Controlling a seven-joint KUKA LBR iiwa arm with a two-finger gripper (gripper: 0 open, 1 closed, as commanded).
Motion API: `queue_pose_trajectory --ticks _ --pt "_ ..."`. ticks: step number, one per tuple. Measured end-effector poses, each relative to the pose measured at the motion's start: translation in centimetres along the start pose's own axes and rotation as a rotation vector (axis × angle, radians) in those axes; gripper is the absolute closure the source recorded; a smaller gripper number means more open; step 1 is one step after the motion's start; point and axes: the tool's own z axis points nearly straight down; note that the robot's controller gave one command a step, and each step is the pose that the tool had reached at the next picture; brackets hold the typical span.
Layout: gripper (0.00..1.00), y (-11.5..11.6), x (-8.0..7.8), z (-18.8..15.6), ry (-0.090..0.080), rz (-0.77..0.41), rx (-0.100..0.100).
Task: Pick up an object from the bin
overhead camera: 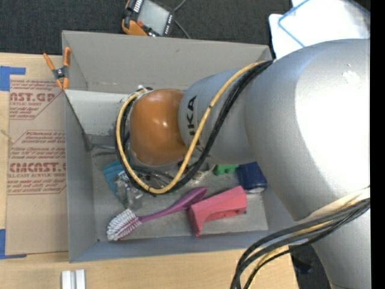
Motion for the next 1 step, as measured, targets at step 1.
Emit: queue_pose_trajectory --ticks 1 --pt "1.00 -1.19 0.72 0.02 -0.002 -0.111 -0.001"
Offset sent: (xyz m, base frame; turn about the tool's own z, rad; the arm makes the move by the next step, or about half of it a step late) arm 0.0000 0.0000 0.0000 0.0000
